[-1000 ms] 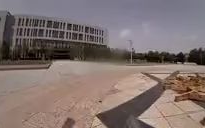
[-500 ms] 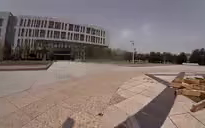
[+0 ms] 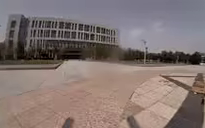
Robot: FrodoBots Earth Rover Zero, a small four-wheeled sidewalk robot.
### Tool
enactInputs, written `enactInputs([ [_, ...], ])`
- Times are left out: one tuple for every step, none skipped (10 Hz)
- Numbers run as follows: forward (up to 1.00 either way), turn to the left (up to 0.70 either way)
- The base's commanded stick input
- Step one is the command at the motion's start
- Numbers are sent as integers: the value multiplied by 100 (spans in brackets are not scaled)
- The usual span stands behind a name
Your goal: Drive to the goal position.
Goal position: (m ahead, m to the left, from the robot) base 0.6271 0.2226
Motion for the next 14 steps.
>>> enactInputs([
  [70,1],
  [70,1],
  [70,1],
  [70,1],
  [70,1],
  [70,1],
  [70,1],
  [70,1],
  [70,1],
  [70,1],
  [70,1],
  [70,1],
  [70,1],
  [70,1],
])
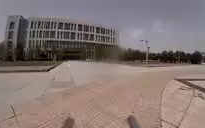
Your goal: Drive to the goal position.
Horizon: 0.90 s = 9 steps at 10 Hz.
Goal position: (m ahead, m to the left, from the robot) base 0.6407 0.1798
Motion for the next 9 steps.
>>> enactInputs([
  [70,1],
  [70,1],
  [70,1],
  [70,1],
  [70,1],
  [70,1],
  [70,1],
  [70,1],
  [70,1],
])
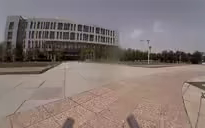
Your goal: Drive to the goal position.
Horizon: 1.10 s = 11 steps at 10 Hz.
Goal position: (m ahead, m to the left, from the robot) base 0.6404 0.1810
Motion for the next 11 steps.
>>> enactInputs([
  [70,1],
  [70,1],
  [70,1],
  [70,1],
  [70,1],
  [70,1],
  [70,1],
  [70,1],
  [70,1],
  [70,1],
  [70,1],
])
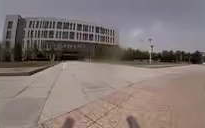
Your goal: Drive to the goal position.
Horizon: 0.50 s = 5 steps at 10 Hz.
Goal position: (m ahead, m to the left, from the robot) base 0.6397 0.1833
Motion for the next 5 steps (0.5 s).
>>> enactInputs([
  [70,1],
  [70,1],
  [70,1],
  [70,1],
  [70,1],
])
